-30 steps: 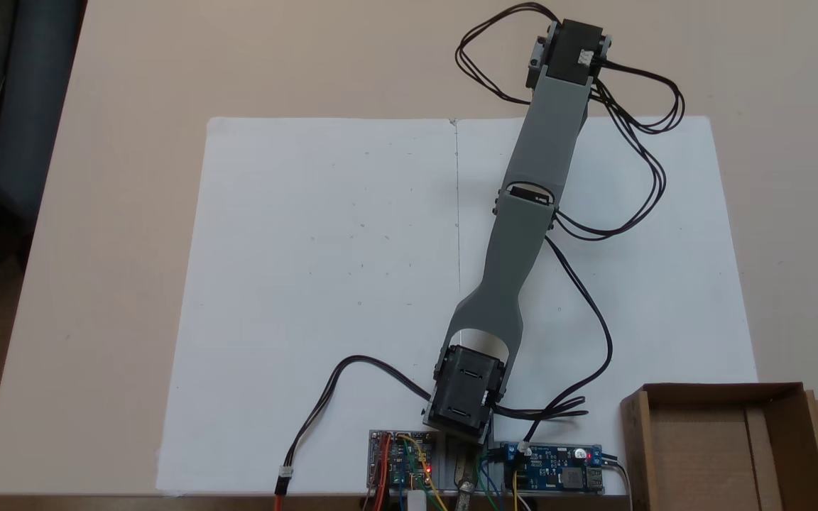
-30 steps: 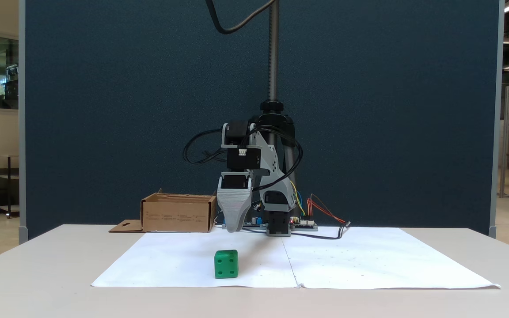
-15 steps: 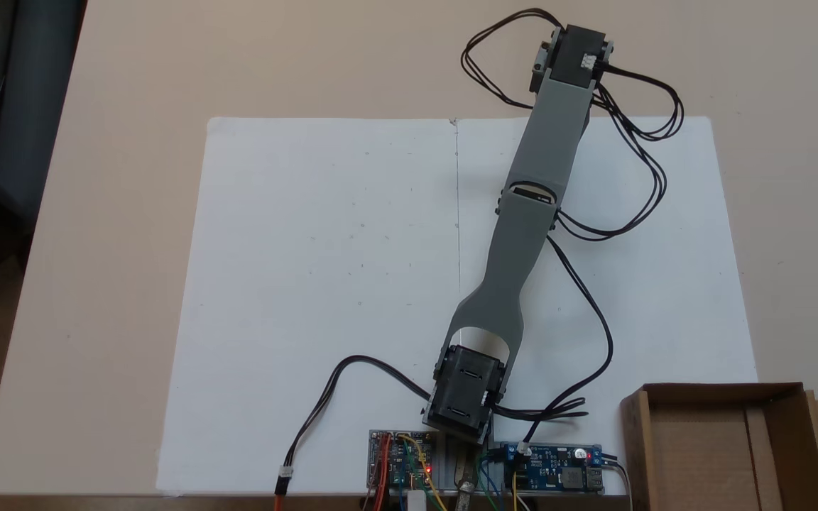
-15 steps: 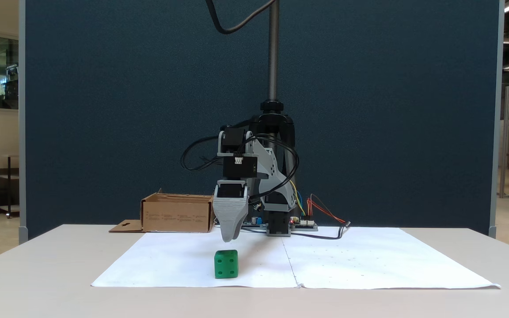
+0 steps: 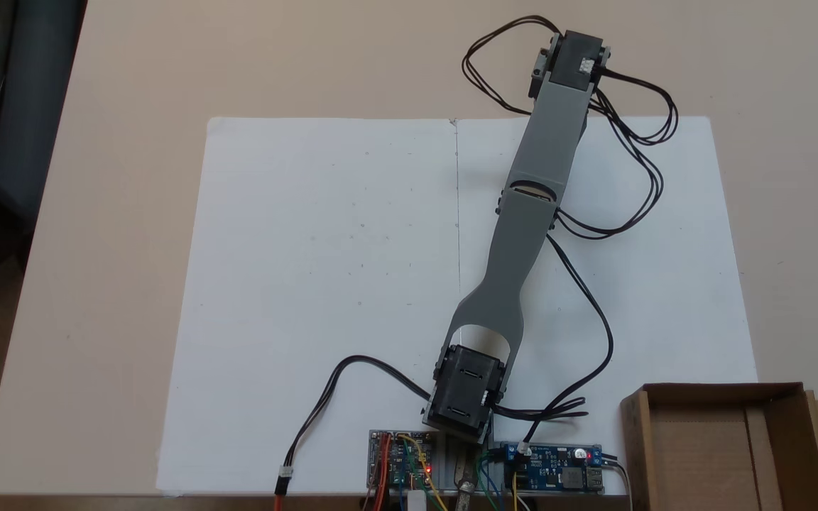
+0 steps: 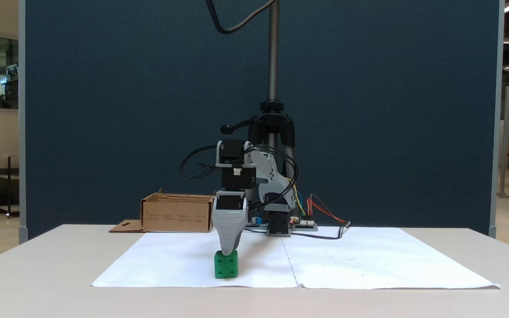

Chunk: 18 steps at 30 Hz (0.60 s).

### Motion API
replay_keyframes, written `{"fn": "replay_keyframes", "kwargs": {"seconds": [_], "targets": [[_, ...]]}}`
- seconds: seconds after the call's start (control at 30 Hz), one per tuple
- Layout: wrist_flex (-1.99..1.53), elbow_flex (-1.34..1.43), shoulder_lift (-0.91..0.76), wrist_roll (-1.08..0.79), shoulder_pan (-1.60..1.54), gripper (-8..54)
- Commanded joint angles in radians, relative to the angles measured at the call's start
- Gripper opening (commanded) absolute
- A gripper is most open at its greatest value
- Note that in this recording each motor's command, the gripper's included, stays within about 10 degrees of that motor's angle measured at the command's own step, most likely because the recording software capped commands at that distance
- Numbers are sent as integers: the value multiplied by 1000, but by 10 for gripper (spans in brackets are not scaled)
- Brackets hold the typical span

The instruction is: Grasp a green dice and put it in the bin.

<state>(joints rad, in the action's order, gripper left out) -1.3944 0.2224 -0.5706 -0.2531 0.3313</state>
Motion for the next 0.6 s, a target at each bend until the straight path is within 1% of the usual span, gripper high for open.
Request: {"fn": "replay_keyframes", "kwargs": {"seconds": [0.0,0.23,0.57], "targets": [[46,-43,-29,32,6,432],[63,-43,-11,21,8,432],[75,-43,8,-67,14,432]]}}
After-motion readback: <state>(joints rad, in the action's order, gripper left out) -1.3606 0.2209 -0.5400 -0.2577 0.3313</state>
